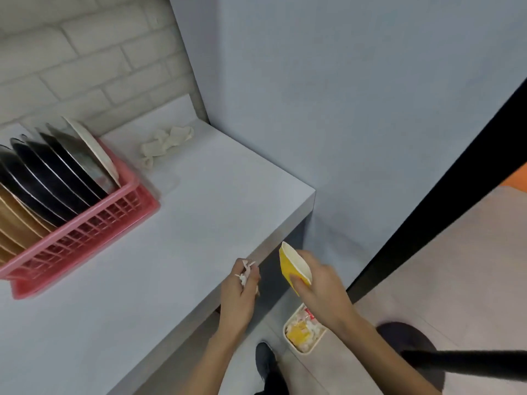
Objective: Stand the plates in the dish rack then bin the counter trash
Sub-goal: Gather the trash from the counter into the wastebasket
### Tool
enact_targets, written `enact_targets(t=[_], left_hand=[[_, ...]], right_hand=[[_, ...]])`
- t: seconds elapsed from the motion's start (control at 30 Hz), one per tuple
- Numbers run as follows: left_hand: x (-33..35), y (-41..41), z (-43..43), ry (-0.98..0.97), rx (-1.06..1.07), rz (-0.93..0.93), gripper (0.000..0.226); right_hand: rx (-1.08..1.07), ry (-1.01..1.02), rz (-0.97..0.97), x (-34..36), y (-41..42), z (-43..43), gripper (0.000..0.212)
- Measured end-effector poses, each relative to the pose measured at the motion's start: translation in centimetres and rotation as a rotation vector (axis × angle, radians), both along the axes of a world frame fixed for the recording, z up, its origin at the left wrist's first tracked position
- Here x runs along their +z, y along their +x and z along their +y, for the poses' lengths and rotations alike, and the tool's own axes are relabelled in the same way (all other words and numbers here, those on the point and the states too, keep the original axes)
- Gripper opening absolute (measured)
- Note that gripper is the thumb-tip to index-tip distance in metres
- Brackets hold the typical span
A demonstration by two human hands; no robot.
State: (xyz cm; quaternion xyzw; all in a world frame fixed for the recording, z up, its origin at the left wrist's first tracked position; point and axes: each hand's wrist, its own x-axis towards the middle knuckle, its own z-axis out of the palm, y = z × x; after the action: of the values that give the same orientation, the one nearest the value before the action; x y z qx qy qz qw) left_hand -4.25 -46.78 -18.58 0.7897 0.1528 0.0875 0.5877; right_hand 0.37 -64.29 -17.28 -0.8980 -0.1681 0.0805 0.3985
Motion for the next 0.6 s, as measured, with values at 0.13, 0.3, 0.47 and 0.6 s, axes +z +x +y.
enact_targets(t=[0.13,0.3,0.47,0.6], left_hand=[[-0.1,-2.8,-2.0,0.037,-0.053,0.031,0.029],[-0.1,-5.4,-4.0,0.040,-0.131,0.072,0.030],[-1.4,-6.3,-4.7,0.028,-0.141,0.225,0.040],[-2.7,-6.4,-4.8,-0.008,-0.180,0.323,0.045]], right_hand=[[-0.077,0.011,0.078,-0.5,-3.2,-3.1,0.042],[-0.150,0.053,0.164,-0.5,-6.3,-5.9,0.039],[-0.216,0.143,0.224,-1.4,-8.3,-7.2,0.034],[-0.267,0.220,0.265,-2.3,-9.5,-7.3,0.030]])
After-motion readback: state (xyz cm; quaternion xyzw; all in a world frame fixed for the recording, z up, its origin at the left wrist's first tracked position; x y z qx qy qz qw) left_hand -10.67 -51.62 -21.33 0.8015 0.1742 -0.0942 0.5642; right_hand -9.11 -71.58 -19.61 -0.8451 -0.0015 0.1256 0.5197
